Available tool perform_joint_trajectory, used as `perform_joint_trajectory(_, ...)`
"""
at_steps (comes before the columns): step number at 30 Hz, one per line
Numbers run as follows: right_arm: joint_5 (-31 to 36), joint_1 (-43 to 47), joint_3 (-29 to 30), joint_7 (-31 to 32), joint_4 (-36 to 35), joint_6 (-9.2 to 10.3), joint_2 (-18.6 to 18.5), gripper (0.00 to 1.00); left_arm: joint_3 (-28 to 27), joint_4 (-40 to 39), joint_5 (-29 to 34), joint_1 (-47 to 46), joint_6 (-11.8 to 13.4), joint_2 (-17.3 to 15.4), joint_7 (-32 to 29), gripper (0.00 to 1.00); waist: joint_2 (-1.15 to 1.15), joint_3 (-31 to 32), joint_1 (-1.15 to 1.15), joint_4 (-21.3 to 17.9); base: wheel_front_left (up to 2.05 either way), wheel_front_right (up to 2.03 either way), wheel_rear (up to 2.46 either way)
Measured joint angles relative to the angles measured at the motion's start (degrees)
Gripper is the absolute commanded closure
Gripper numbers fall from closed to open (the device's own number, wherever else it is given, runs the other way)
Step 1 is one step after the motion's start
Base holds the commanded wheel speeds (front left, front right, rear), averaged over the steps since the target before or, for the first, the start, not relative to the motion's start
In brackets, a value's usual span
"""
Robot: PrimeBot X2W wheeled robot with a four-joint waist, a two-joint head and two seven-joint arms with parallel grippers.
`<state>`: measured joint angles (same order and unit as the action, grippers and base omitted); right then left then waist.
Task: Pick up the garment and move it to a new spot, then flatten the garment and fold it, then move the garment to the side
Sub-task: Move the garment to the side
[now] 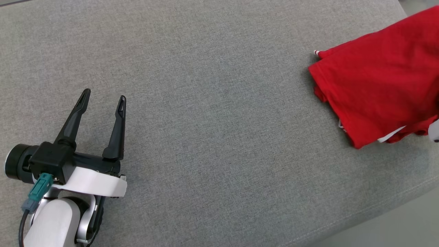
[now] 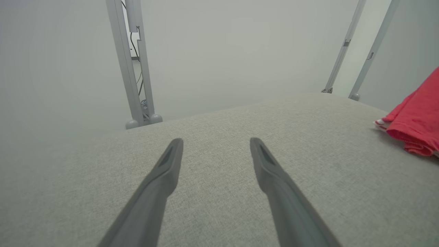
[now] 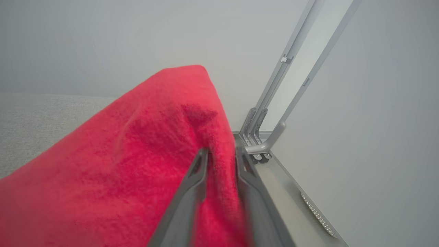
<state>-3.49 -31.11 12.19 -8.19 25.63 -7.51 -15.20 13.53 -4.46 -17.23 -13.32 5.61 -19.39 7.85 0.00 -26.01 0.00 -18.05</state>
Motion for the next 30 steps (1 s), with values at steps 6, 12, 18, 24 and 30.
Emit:
perform_joint_trajectory(6, 0.96, 2.32, 2.74, 0.62, 0.66, 0.00, 1.48, 0.00, 0.00, 0.58, -0.42, 0.00, 0.11, -0.02, 0.49, 0.00, 0.00, 0.36, 0.00, -0.28, 0.00, 0.00, 0.00)
perform_joint_trajectory(12, 0.85, 3.75, 3.72, -0.89, -3.97, 0.00, 3.46, 0.00, -0.07, 0.99, -0.55, 0.01, 0.31, -0.20, 0.76, 0.00, 0.00, 1.69, 0.00, -0.50, 0.00, 0.00, 0.00)
perform_joint_trajectory(18, 0.13, 5.62, 1.80, -1.32, -13.30, 0.00, 6.04, 0.00, -0.13, 1.46, -1.02, 0.12, 0.97, 0.26, 1.60, 0.00, 0.00, 4.01, 0.00, 1.02, 0.00, 0.00, 0.00)
perform_joint_trajectory(24, -0.69, 7.59, -1.37, 0.53, -20.34, 0.01, 8.11, 0.00, 0.20, 1.82, -1.33, 0.34, 1.24, 1.04, 2.58, 0.00, 0.00, 5.94, 0.00, 4.43, 0.00, 0.00, 0.00)
perform_joint_trajectory(30, -1.59, 10.18, -5.31, 2.70, -25.12, 0.00, 10.31, 0.00, -0.07, 2.13, -2.03, 1.30, 1.89, 1.87, 3.91, 0.00, 0.00, 8.37, 0.00, 10.02, 0.00, 0.00, 0.00)
